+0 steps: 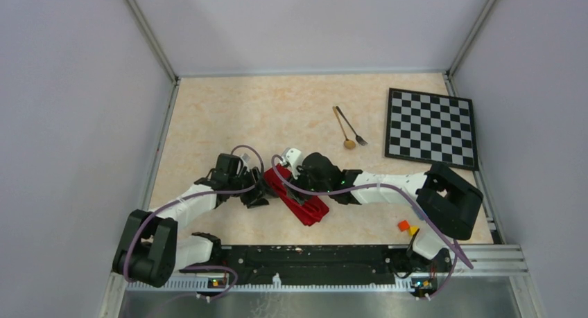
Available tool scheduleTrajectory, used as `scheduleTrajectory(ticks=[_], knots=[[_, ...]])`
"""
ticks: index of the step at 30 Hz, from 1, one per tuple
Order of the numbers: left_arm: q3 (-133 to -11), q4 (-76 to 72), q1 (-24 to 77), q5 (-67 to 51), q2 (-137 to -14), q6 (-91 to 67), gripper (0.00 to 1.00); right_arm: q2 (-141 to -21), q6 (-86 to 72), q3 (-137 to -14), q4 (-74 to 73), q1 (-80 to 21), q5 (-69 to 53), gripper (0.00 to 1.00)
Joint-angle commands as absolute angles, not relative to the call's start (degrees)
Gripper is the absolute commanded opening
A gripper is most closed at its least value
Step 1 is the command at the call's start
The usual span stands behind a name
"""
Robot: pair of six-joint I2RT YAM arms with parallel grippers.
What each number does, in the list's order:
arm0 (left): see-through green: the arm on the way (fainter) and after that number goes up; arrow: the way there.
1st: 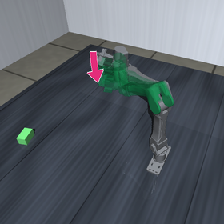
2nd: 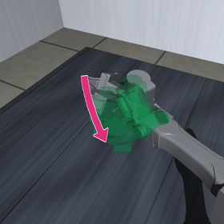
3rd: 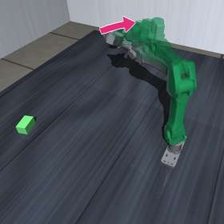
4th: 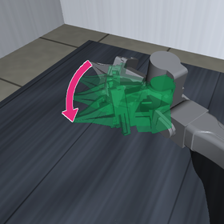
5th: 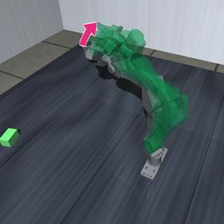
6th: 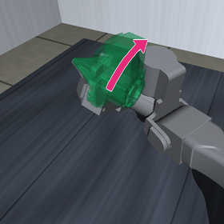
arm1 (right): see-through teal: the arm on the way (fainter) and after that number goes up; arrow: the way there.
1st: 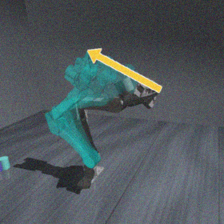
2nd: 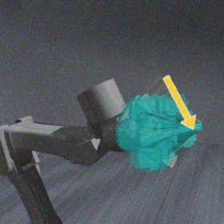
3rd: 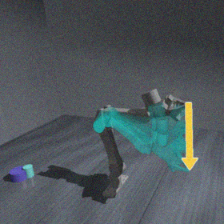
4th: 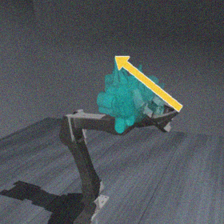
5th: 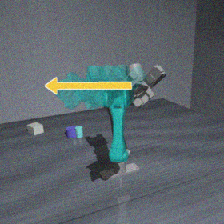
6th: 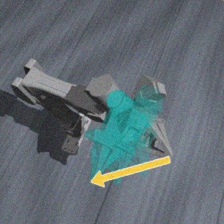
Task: Fold the napkin into a case and place the utensils inside
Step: Pick up the smaller rectangle-folded napkin from the center of the board.
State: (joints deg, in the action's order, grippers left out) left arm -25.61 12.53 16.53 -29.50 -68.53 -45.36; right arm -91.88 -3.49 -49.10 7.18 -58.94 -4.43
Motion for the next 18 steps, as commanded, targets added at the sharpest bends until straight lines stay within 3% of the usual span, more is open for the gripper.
scheduleTrajectory(ticks=[1,18], knots=[[-22.8,2.5,16.4,-34.3,-69.1,-50.6,0.53,-91.4,2.8,-50.2,5.2,-59.6,-0.2,0.58],[-19.9,-9.5,19.7,-34.9,-77.9,-56.3,0.36,-95.0,0.4,-48.9,7.3,-60.1,-2.6,0.54]])
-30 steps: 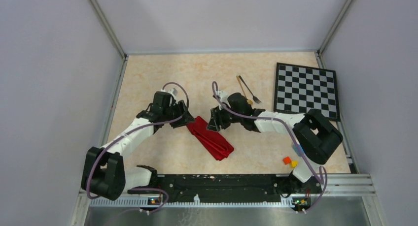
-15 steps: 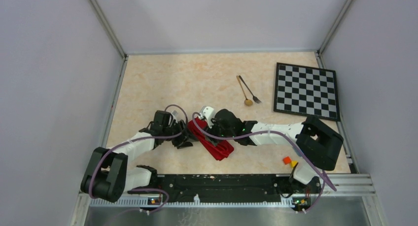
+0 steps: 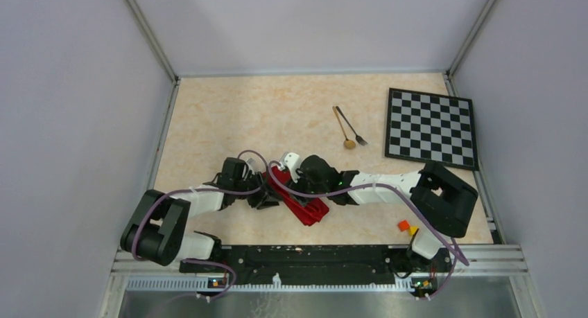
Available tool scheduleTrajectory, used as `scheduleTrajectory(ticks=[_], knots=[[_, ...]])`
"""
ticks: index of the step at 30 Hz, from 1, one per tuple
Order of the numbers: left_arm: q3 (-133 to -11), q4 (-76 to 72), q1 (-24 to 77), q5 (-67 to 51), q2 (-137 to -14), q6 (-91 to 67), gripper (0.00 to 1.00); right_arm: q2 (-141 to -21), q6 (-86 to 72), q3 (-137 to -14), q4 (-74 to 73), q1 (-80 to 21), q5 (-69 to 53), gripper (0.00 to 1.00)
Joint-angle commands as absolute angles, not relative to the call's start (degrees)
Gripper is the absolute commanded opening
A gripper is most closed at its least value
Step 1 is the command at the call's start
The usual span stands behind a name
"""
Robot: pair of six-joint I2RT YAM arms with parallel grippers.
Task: Fold the napkin into a case and place the utensils inside
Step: Pick up the smaller rectangle-folded napkin from the center of the board.
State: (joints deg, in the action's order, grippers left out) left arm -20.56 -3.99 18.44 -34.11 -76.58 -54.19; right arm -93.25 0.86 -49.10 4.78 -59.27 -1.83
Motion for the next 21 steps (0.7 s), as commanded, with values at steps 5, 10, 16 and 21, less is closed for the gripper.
scheduleTrajectory(ticks=[5,10,16,21], knots=[[-19.0,-10.4,20.4,-33.6,-78.1,-57.0,0.34,-96.5,-1.5,-48.8,8.2,-60.0,-2.7,0.46],[-18.4,-11.7,20.4,-33.3,-79.2,-57.3,0.29,-97.8,-2.8,-48.6,9.6,-60.1,-2.3,0.36],[-17.4,-14.5,20.9,-32.9,-80.4,-58.3,0.20,-97.5,-6.5,-50.9,8.6,-60.5,-2.4,0.04],[-16.2,-16.3,21.4,-32.1,-80.4,-59.5,0.14,-95.9,-10.3,-51.5,8.9,-60.5,-5.2,0.00]])
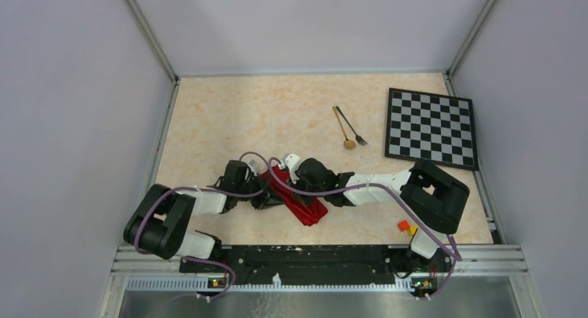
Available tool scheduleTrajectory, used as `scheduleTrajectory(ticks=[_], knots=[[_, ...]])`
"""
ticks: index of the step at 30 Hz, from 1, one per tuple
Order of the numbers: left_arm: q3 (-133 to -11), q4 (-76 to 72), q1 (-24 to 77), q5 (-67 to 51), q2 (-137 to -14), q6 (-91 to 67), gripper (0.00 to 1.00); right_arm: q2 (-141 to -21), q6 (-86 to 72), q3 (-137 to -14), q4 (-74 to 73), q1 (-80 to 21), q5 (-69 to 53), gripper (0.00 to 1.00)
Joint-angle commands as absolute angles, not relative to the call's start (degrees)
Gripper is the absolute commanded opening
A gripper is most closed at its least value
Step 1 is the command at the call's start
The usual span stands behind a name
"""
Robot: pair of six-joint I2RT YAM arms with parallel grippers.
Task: Fold the napkin into a case and place the utensils inside
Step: Pick up the smaller rectangle-folded napkin from the center of the board.
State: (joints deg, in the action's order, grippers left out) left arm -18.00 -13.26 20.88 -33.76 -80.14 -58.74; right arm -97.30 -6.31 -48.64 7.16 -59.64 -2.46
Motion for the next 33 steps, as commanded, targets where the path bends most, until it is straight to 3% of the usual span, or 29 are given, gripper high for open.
scheduleTrajectory(ticks=[1,22,26,33], knots=[[-16.1,-16.4,21.5,-31.8,-80.2,-59.6,0.13,-95.7,-11.0,-51.7,8.7,-60.5,-5.6,0.00],[-16.4,-14.2,22.8,-28.9,-77.0,-61.1,0.06,-102.6,-17.0,-50.3,13.2,-60.8,-4.0,0.00],[-16.8,-7.0,21.7,-25.2,-72.1,-57.6,0.12,-102.9,-16.9,-49.3,13.1,-60.8,-2.4,0.00],[-20.9,10.0,8.2,-31.5,-60.5,-47.1,0.23,-102.0,-16.5,-48.4,13.2,-60.7,-1.6,0.03]])
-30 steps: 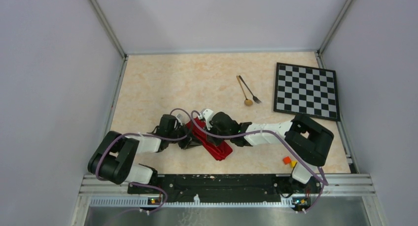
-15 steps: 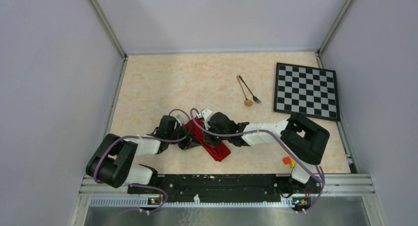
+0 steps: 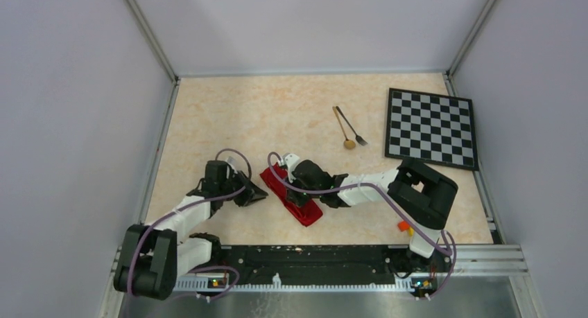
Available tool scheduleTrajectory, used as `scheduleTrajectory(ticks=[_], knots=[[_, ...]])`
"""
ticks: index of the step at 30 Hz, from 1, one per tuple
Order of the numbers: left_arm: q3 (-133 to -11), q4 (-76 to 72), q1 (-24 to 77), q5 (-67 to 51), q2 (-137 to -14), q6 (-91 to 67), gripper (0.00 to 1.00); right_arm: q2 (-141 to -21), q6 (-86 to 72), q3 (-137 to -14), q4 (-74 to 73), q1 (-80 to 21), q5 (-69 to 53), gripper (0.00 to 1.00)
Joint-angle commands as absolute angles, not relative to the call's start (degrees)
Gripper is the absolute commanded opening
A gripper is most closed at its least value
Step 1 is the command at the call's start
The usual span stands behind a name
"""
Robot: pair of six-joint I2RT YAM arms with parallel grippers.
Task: Fold the napkin into a case and place the utensils inside
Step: Pick up the smaller rectangle-folded napkin from the center of the board.
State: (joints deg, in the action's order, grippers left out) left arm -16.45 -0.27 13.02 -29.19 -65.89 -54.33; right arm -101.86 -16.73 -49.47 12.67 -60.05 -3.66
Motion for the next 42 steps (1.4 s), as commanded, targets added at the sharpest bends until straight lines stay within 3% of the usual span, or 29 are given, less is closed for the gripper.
scheduleTrajectory(ticks=[1,7,20,22,28,34,42], knots=[[-22.3,10.4,7.3,-32.0,-59.7,-46.5,0.23,-101.8,-16.5,-48.3,13.3,-60.7,-1.7,0.03],[-32.0,10.5,6.5,-34.8,-66.9,-43.8,0.10,-102.0,-16.5,-48.0,13.9,-60.8,-2.2,0.04],[-35.3,-2.9,7.9,-35.7,-88.6,-44.2,0.05,-101.7,-16.3,-49.0,13.3,-60.7,-3.1,0.07],[-35.2,-3.0,7.8,-34.4,-92.4,-44.1,0.03,-100.6,-16.0,-49.7,11.9,-60.9,-3.2,0.11],[-34.8,-1.1,7.8,-29.9,-95.3,-43.2,0.00,-95.1,-11.4,-52.5,5.0,-63.4,0.5,0.44],[-35.3,-0.3,7.7,-29.5,-95.7,-42.8,0.00,-98.5,-6.3,-57.3,0.6,-66.2,6.7,0.64],[-36.2,-0.3,7.7,-30.3,-95.3,-42.6,0.00,-105.0,-3.9,-62.0,-2.0,-68.6,16.1,0.65]])
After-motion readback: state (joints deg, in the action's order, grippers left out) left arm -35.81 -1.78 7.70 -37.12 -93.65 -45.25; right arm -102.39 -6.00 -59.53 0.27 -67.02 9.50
